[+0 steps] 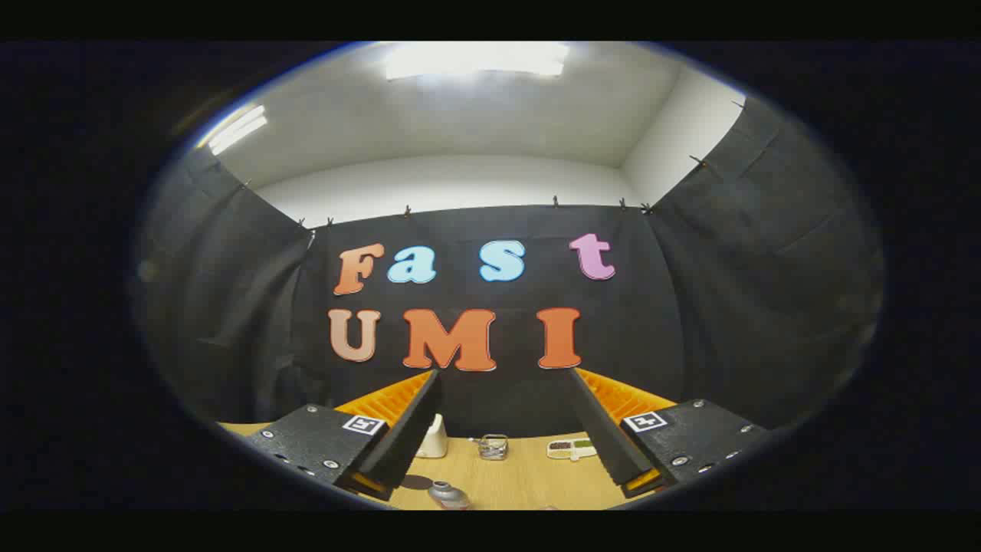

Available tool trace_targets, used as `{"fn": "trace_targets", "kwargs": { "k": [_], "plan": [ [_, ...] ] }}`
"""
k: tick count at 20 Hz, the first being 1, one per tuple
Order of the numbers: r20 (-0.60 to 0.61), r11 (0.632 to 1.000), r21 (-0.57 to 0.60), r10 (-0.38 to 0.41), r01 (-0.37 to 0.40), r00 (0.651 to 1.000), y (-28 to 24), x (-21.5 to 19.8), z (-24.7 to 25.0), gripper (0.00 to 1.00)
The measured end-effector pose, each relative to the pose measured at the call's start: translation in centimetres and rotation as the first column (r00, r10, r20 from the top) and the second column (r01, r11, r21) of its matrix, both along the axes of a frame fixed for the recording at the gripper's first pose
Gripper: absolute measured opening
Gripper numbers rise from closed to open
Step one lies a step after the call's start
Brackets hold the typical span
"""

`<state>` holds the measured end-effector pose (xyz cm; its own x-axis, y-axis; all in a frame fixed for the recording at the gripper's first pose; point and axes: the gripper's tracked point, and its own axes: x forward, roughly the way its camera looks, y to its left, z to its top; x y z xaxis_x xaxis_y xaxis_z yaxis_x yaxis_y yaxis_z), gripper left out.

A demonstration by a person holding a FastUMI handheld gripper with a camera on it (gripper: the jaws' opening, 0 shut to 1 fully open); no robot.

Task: Take the bottle from table, then pour the juice into the cup, finally place the bottle on the coaster

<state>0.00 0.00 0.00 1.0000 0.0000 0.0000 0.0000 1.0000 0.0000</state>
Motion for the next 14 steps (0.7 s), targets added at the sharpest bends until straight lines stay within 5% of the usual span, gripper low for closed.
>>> {"fn": "trace_targets", "kwargs": {
  "k": [14],
  "plan": [
    [-0.067, 0.995, -0.048, 0.082, -0.085, 0.994, 4.0, 1.0, -3.6, 0.97]
  ]
}}
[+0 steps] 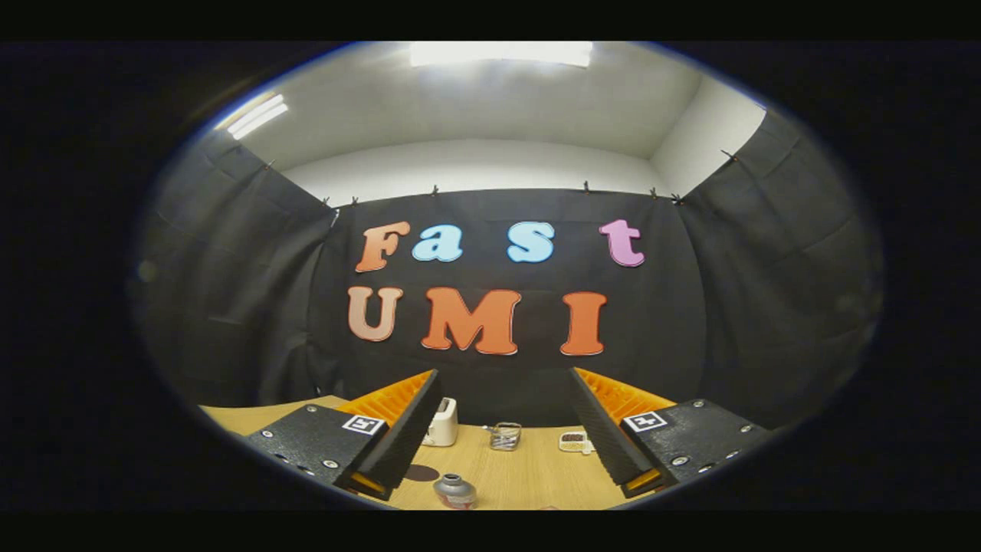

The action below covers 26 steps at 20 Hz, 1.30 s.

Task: Take the bottle from table, then pour the juice into the cup, finally place the bottle on the coaster

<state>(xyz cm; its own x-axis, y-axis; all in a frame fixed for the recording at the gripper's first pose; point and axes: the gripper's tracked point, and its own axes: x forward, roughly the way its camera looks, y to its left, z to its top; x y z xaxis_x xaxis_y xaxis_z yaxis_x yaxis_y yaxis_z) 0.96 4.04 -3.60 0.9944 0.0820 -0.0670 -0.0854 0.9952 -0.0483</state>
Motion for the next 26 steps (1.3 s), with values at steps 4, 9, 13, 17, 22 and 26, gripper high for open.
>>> {"fn": "trace_targets", "kwargs": {
  "k": [4, 9, 13, 17, 22, 26],
  "plan": [
    [-0.032, 1.0, 0.014, 0.026, -0.026, 0.999, 1.1, -0.3, -2.2, 0.97],
    [-0.091, 0.997, 0.019, 0.072, -0.071, 0.993, 2.6, -1.0, -6.9, 0.97],
    [-0.154, 0.995, 0.004, 0.096, -0.097, 0.983, 3.6, -1.6, -11.5, 0.97],
    [-0.197, 0.994, 0.032, 0.112, -0.108, 0.974, 4.0, -2.4, -15.1, 0.97],
    [-0.253, 0.991, 0.068, 0.126, -0.112, 0.959, 4.3, -3.1, -20.2, 0.97],
    [-0.29, 0.989, 0.084, 0.141, -0.122, 0.947, 4.7, -3.3, -24.0, 0.98]
  ]
}}
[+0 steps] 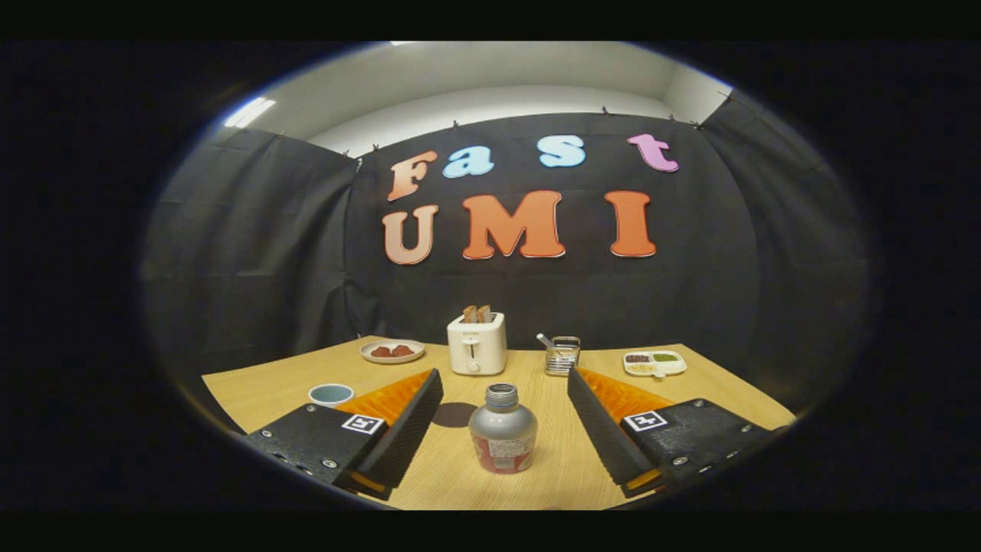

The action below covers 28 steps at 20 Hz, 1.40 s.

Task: Take the bottle from table, then pour the juice into the cup, finally place the bottle on the coaster

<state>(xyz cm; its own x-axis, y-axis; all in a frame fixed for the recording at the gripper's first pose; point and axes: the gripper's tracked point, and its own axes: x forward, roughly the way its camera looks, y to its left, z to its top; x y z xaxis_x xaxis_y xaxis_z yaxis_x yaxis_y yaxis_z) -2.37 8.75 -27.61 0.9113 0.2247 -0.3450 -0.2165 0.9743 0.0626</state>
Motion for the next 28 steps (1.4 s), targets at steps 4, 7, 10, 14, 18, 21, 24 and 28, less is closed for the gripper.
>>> {"fn": "trace_targets", "kwargs": {
  "k": [4, 7, 10, 14, 18, 21, 24, 28],
  "plan": [
    [-0.031, 1.0, -0.014, -0.002, 0.002, 1.0, 0.0, 0.1, -3.4, 0.97],
    [-0.07, 1.0, -0.009, -0.009, 0.009, 0.998, -0.2, -0.1, -5.8, 0.98],
    [-0.106, 1.0, -0.006, -0.007, 0.006, 0.994, -0.1, -0.3, -8.1, 0.98],
    [-0.156, 1.0, -0.015, 0.001, -0.003, 0.988, 0.1, -0.6, -11.0, 0.98],
    [-0.204, 1.0, -0.013, -0.004, 0.002, 0.979, 0.2, -1.0, -12.7, 0.98],
    [-0.237, 1.0, -0.017, -0.005, 0.001, 0.972, 0.4, -1.2, -13.8, 0.98],
    [-0.253, 1.0, -0.015, -0.011, 0.007, 0.968, 0.3, -1.2, -14.2, 0.89],
    [-0.267, 0.999, -0.032, -0.013, 0.005, 0.963, 0.4, -1.1, -14.2, 0.79]
  ]
}}
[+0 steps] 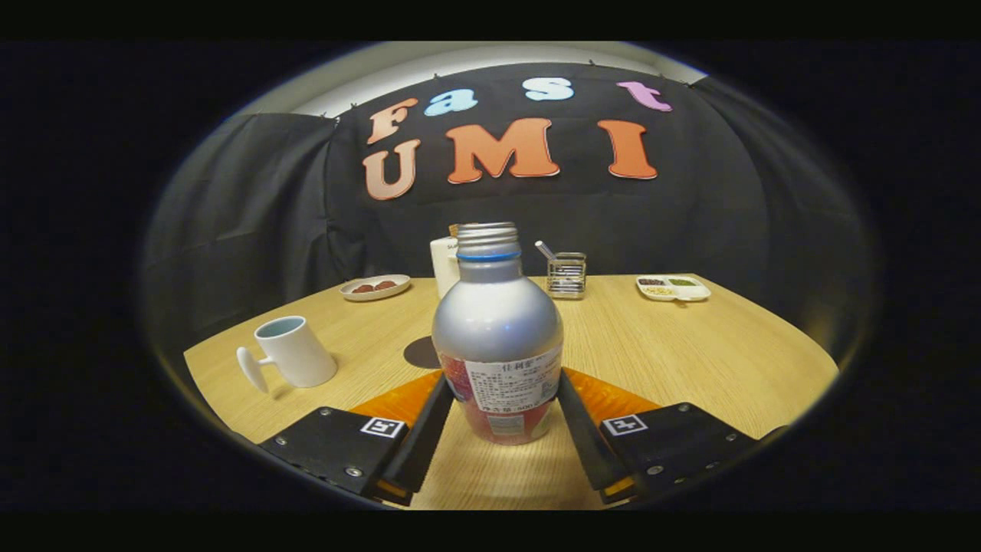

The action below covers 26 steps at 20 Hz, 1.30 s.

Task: Take the bottle from table, then pour the juice into the cup, finally place the bottle on the coaster

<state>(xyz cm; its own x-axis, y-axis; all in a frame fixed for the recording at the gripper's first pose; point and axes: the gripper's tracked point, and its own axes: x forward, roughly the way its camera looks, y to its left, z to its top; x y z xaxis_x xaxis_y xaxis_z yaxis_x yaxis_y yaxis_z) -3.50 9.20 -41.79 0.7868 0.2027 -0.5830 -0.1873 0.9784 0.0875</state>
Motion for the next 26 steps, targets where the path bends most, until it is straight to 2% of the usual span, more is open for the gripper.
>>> {"fn": "trace_targets", "kwargs": {
  "k": [4, 10, 16, 24, 26],
  "plan": [
    [0.031, 0.999, -0.023, 0.028, -0.027, 0.999, 0.9, 0.9, 2.1, 0.78],
    [0.095, 0.98, -0.172, 0.12, -0.102, 0.988, 2.9, 2.4, 4.9, 0.78],
    [0.128, 0.92, -0.369, 0.192, -0.133, 0.973, 4.0, 4.0, 6.0, 0.78],
    [0.106, 0.843, -0.503, 0.28, -0.192, 0.954, 6.1, 5.7, 6.4, 0.77],
    [0.105, 0.808, -0.552, 0.31, -0.204, 0.945, 6.5, 6.0, 6.5, 0.77]
  ]
}}
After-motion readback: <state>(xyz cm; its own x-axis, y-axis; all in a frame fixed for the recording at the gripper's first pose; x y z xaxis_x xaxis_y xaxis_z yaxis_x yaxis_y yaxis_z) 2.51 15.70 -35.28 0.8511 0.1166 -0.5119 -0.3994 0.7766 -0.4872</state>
